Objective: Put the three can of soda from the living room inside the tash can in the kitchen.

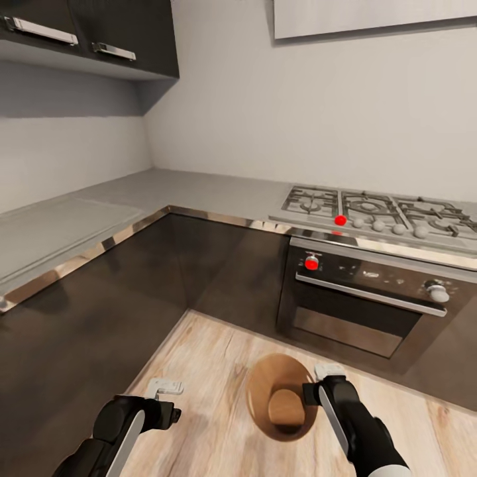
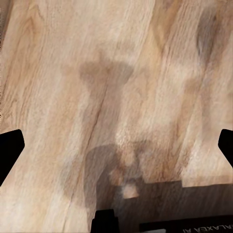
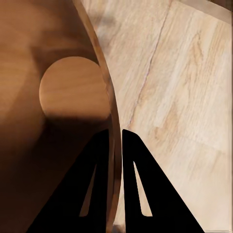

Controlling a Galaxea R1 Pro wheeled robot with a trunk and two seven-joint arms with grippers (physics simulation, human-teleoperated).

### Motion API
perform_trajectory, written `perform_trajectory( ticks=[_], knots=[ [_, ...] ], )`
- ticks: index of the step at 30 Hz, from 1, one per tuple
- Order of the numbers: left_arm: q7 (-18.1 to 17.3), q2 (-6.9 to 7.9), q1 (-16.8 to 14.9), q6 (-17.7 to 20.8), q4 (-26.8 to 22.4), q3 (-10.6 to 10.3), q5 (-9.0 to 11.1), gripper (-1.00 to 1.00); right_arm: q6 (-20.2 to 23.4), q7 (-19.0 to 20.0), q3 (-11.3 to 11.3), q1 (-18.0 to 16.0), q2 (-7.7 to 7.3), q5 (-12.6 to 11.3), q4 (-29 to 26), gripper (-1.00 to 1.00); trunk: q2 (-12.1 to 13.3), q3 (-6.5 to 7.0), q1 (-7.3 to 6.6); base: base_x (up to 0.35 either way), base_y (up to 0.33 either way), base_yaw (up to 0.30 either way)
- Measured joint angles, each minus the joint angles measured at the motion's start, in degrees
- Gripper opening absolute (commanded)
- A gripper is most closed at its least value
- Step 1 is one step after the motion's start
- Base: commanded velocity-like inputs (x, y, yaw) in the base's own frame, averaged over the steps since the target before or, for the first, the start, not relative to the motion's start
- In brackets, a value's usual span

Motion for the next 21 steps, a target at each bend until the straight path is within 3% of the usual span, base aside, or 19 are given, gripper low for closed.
perform_trajectory(
  ticks=[21],
  knots=[
    [0.00, -0.02, 0.00, 0.00, 0.02, 0.00, -0.08, 1.00, -0.24, 0.05, -0.09, 3.68, -0.05, -0.08, -2.24, -1.00, 8.42, 3.77, -4.61, 0.000, 0.000, 0.000]
  ],
)
